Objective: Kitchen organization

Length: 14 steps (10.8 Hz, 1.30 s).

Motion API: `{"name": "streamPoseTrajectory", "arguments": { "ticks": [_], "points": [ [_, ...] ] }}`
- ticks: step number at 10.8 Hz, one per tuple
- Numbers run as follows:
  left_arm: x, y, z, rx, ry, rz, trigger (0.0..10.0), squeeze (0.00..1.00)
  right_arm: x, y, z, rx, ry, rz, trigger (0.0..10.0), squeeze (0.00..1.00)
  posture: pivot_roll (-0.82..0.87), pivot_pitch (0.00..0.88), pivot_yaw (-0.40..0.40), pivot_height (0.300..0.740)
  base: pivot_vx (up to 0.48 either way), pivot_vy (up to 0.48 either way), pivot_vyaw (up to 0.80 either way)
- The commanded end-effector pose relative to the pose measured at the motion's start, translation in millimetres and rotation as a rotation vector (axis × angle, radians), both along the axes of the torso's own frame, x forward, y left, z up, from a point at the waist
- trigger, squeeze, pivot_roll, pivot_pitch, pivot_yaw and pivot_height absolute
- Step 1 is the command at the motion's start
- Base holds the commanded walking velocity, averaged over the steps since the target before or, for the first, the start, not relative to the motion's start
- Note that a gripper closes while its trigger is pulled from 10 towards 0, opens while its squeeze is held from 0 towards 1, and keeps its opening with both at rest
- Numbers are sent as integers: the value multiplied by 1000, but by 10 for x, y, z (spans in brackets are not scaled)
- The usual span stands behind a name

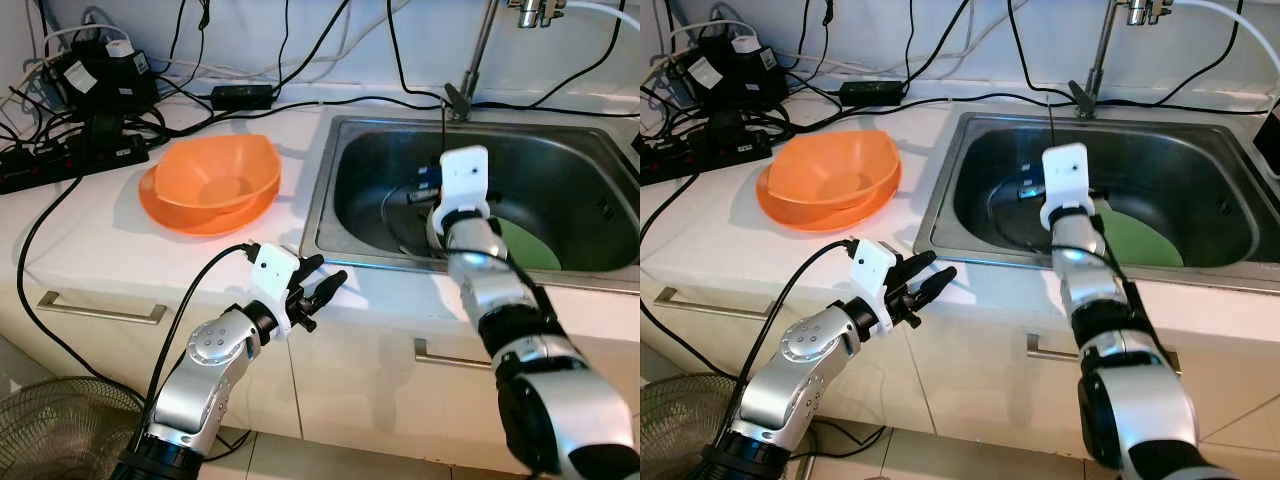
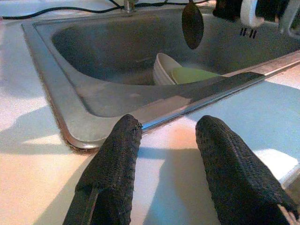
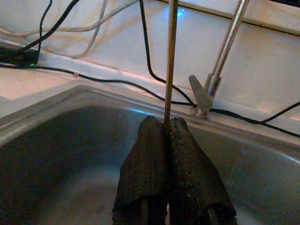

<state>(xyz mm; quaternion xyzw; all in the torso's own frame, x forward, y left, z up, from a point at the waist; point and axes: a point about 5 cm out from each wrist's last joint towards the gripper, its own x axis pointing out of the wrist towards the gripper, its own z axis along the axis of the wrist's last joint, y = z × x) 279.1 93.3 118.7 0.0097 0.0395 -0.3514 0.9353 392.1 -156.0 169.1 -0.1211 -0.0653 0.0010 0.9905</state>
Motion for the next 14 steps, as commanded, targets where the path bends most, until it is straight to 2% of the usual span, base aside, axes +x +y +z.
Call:
{"name": "streamPoseTrajectory", "arguments": {
  "ticks": [1,2,5,8,9,14],
  "points": [
    [38,53,-37,35,13,30,10000,0,36,-14,32,3,24,-5,10000,0,102,0,43,740,0,0,0],
    [46,57,-1,36,-1,29,10000,0,48,-21,22,16,44,-11,10000,0,104,0,43,740,0,0,0],
    [73,99,303,23,-93,20,10000,0,67,-19,36,17,54,-9,10000,0,111,0,39,740,0,0,0],
    [33,108,433,7,-115,-12,10000,0,62,-11,7,16,67,-6,10000,0,111,0,40,740,0,0,0],
    [21,111,450,4,-112,-19,10000,0,59,-11,-9,14,74,-6,10000,0,113,0,38,740,0,0,0],
    [5,79,205,38,-23,-39,10000,0,68,-39,-80,-5,141,-5,10000,0,107,0,43,740,0,0,0]
  ]
}}
